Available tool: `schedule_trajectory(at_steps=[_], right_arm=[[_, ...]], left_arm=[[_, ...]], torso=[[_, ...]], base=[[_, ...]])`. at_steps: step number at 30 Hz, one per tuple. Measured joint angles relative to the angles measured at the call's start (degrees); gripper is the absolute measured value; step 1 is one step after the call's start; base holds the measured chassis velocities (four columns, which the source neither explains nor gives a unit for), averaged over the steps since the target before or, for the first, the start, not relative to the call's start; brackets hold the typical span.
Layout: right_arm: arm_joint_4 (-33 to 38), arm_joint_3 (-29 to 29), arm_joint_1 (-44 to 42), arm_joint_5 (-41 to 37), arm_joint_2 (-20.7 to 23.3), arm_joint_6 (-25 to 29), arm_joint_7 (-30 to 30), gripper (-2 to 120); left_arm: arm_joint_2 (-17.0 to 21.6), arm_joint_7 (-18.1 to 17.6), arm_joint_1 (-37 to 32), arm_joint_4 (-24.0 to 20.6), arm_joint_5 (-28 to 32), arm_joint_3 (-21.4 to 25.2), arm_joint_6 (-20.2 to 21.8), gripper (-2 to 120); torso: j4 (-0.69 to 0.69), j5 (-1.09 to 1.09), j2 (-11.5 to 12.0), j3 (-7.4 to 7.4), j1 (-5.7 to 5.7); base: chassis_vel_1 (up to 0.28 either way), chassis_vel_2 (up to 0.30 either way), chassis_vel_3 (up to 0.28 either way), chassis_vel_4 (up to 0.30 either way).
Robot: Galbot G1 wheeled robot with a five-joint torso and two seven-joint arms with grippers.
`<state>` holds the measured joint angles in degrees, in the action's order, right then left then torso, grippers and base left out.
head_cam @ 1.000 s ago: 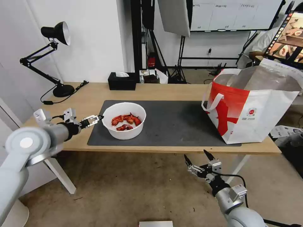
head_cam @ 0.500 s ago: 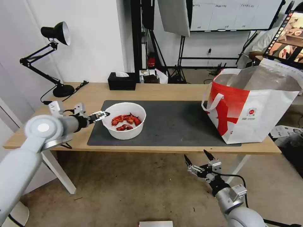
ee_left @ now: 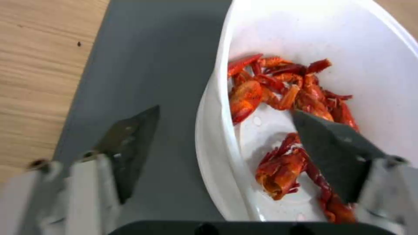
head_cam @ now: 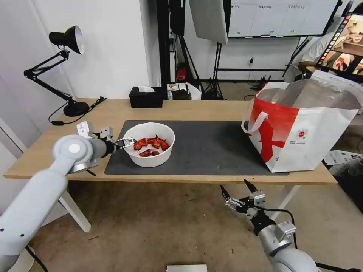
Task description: Pick up the trash from the table and place it into the takeout bag.
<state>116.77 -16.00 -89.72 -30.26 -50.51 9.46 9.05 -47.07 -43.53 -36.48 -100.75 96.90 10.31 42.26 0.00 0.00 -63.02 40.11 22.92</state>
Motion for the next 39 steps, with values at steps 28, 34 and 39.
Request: schedule_trajectory(at_steps=[28,34,39], right_arm=[[0.0,0.0,0.0,0.0,0.0,0.0,0.0,100],[0.0,0.0,0.0,0.0,0.0,0.0,0.0,100],[0.0,0.0,0.0,0.0,0.0,0.0,0.0,100]], left_arm=[[0.3,-0.2,0.6,-1.5,0.4,-1.1,-0.1,0],[1.3,0.5,0.7,-3.0,-0.1,-0.9,-1.7,0],[2.0,4.8,1.7,-4.7,-4.9,-1.4,-6.1,0]], torso=[[0.0,0.0,0.0,0.0,0.0],[0.01,0.0,0.0,0.0,0.0],[0.01,-0.01,0.0,0.0,0.0]], base=[[0.0,0.0,0.0,0.0],[0.0,0.0,0.0,0.0],[0.0,0.0,0.0,0.0]])
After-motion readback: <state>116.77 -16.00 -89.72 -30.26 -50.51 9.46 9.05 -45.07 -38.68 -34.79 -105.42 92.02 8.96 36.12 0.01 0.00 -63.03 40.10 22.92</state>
